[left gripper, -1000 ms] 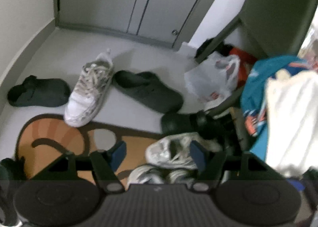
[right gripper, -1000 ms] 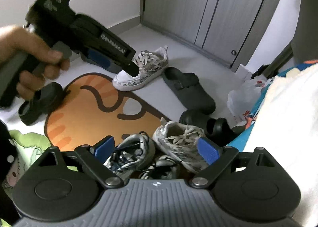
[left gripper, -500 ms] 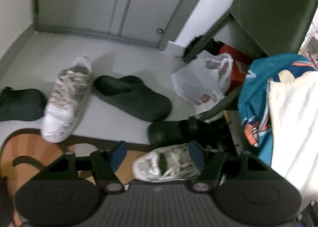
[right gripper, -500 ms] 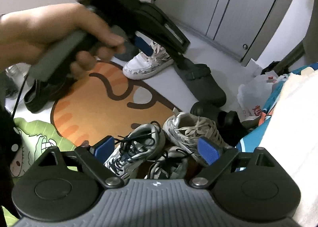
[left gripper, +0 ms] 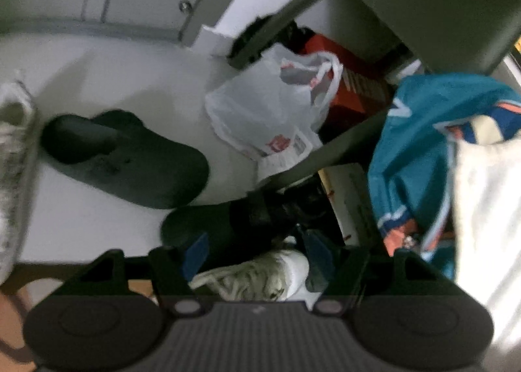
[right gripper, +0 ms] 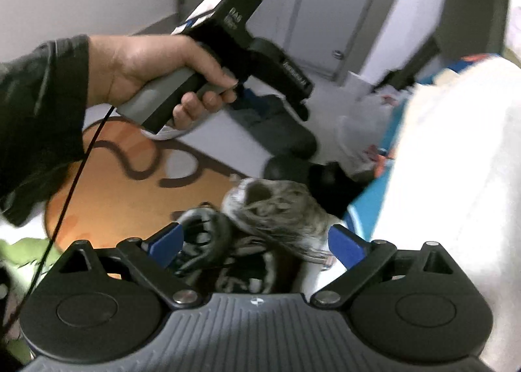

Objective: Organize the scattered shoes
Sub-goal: 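Close the left tool on the black clog's rim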

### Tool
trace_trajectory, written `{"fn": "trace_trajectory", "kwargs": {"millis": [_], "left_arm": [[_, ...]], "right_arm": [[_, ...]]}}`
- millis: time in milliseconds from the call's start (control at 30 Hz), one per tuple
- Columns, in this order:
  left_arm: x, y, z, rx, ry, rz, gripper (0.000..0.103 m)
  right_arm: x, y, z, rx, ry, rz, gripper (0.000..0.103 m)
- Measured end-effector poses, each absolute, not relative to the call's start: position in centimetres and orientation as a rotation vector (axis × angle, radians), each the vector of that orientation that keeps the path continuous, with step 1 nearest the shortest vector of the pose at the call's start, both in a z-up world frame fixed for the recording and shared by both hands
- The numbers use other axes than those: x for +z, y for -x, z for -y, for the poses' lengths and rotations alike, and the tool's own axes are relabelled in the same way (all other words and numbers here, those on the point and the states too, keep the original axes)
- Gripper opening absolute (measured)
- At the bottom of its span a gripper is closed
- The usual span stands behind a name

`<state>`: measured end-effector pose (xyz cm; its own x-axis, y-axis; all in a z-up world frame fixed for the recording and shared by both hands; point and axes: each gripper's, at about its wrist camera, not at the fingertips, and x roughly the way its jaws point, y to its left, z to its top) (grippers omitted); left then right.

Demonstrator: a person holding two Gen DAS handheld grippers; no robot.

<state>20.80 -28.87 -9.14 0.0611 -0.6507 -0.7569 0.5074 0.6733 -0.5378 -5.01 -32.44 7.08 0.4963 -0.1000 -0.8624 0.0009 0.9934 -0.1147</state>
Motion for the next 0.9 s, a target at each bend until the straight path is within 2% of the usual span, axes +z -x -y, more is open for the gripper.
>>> {"fn": "trace_trajectory", "kwargs": {"millis": [333,400,533,867,900], "left_arm": [[-17.4,-22.0,32.6,-0.962,0.209,-1.285,0.070],[-19.2,-22.8,33.1,-0.965,0.268,-1.318,0.064],[-21.0,-23.6,34.0,-0.976,0.366,-1.348,0.057],[-23.4,-23.4,38.5,-0.925,0.296,-1.420,0.057],[-23.7,-23.4,39.0,-0.933,0.281,-1.434,0.052]], "right_arm": [[5.1,3.2,31.7,-0.140,0.230,-1.065,0.098],[5.2,3.0,31.7,-0.129,0.217,-1.068,0.098],[5.6,2.8,32.6,-0.160,0.158,-1.054,0.098],[6.1,3.0,34.0,-0.148,0.004,-1.085,0.098],[6.0,3.0,34.1,-0.156,0.003,-1.087,0.098]]}}
